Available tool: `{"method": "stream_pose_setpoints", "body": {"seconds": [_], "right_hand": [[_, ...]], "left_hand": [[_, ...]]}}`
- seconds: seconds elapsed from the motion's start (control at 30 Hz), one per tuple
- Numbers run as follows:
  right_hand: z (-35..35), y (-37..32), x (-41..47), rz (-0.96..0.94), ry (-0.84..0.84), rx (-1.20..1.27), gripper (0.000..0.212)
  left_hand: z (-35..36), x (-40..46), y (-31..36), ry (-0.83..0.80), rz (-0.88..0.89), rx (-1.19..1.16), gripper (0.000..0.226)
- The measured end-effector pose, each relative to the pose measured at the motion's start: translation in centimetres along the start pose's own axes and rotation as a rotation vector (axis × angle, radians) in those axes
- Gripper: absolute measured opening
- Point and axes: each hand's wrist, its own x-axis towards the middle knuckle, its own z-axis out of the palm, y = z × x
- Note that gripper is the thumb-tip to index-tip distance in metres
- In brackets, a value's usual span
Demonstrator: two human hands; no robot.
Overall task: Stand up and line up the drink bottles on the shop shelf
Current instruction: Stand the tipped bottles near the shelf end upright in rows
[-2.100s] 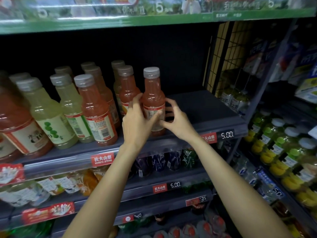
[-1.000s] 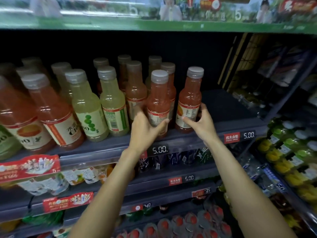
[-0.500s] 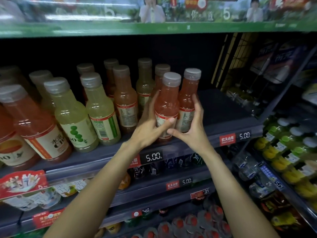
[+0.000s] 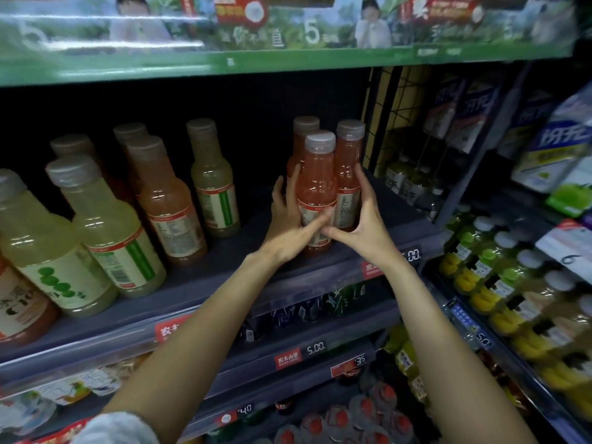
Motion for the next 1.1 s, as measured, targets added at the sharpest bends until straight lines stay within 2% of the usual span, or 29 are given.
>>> {"method": "stream_pose_setpoints", "body": {"seconds": [0.3, 0.43, 0.57, 0.83, 0.9, 0.97, 1.03, 1.1], "right_hand": [[-5.3, 3.0, 2.5, 0.056, -0.009, -0.082, 0.11], [-6.0, 3.8, 2.9, 0.134, 0.061, -0.205, 0.097], [-6.1, 5.0, 3.4, 0.159, 0.057, -0.198, 0.083], [-6.3, 4.7, 3.0, 0.088, 0.094, -0.184, 0.072], [-5.9, 3.8, 1.6, 0.088, 0.167, -0.314, 0.066], [-5.1, 2.5, -0.6, 0.035, 0.297, -0.423, 0.054], [-3.6, 1.0, -2.4, -0.135, 0.386, -0.489, 0.039], [-2.1, -0.1, -3.4, -0.297, 0.403, -0.511, 0.029]], "left_hand": [[4.9, 4.3, 2.0, -0.077, -0.018, -0.013, 0.093], [6.9, 5.7, 3.3, -0.072, -0.05, -0.036, 0.09], [8.8, 6.2, 4.3, -0.073, -0.088, -0.074, 0.083], [8.8, 6.4, 3.7, -0.05, -0.065, -0.067, 0.076], [7.6, 5.2, 3.6, -0.003, -0.027, -0.003, 0.068], [5.6, 2.9, 3.8, 0.123, 0.042, 0.075, 0.053], [2.7, -0.5, 4.2, 0.304, 0.198, 0.12, 0.039], [-0.1, -3.6, 4.0, 0.463, 0.347, 0.161, 0.029]]}}
